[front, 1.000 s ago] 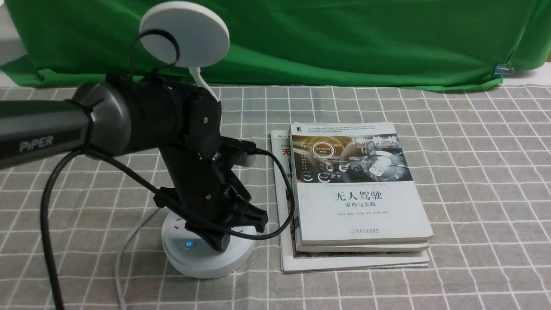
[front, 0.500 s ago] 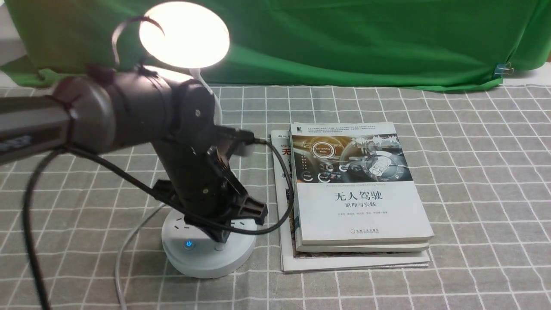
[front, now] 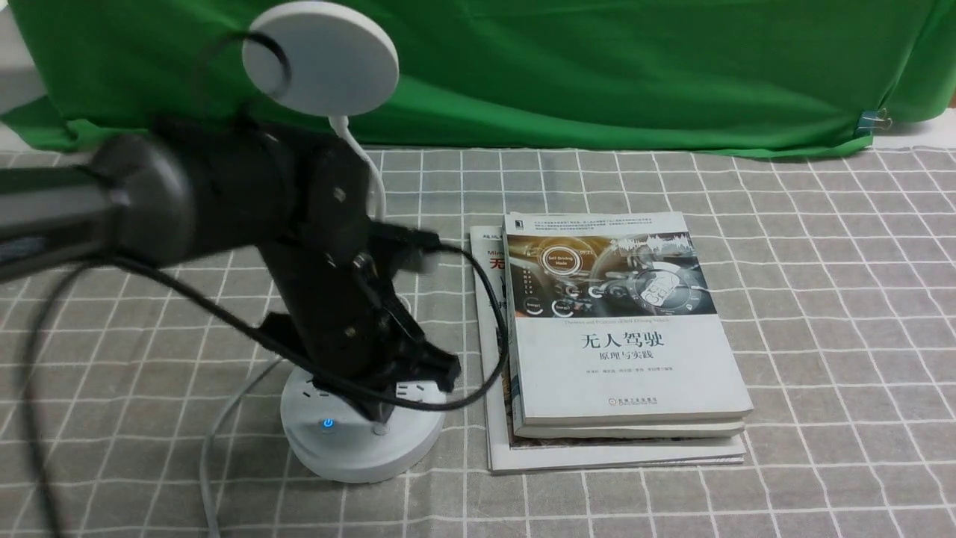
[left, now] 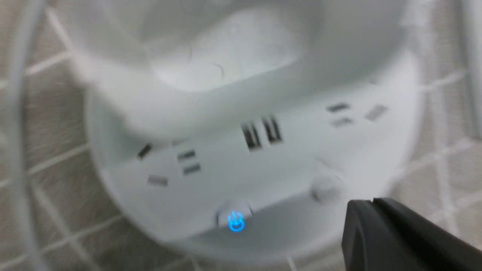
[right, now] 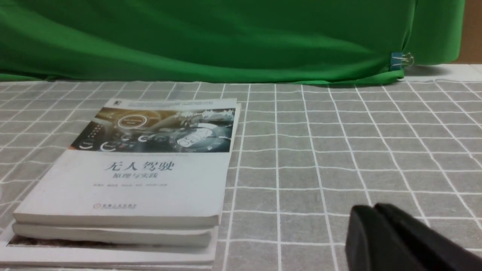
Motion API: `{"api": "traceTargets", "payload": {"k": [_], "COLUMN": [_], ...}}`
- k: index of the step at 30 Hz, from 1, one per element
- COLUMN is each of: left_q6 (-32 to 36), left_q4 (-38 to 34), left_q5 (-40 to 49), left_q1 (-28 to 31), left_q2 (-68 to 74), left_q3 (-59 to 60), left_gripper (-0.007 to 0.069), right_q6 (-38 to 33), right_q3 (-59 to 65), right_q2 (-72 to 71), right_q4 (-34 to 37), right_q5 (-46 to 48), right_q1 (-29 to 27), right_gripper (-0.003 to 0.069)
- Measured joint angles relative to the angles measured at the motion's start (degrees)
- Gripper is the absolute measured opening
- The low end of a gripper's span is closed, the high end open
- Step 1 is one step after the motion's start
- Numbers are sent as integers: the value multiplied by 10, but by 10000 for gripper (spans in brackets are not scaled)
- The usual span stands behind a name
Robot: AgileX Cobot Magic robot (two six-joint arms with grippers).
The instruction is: Turn off the desk lamp on the grey coffee tablecloth by hand.
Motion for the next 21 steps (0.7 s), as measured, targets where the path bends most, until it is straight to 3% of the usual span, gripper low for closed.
{"api": "traceTargets", "payload": {"k": [8, 16, 21], "left_q6": [-8, -9, -9], "left_q4": [-17, -26, -19], "left_q5": [-91, -336, -417], "left_q1": [0, 0, 0], "left_q2": [-197, -416, -501], "left_q3": [171, 387, 465], "left_gripper": [-4, -4, -4], "right_q6": [0, 0, 0], "right_q3": [0, 0, 0], "right_q2": [0, 0, 0], "right_q4": [0, 0, 0], "right_q5": [0, 0, 0], "right_q1": [0, 0, 0], "right_gripper": [35, 35, 35]}}
